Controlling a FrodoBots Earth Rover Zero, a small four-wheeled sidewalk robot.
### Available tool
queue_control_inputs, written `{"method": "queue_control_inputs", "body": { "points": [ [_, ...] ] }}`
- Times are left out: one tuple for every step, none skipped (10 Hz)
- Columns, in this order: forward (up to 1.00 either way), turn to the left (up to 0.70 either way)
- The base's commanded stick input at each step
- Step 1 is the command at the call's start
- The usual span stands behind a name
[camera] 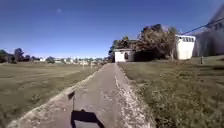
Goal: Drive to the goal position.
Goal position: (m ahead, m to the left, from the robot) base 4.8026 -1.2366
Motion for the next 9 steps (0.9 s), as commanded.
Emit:
{"method": "queue_control_inputs", "body": {
  "points": [
    [1.0, 0.0],
    [1.0, 0.05],
    [1.0, 0.09],
    [1.0, 0.03],
    [1.0, 0.0],
    [1.0, -0.02],
    [1.0, -0.27],
    [1.0, -0.35],
    [1.0, -0.24]
  ]
}}
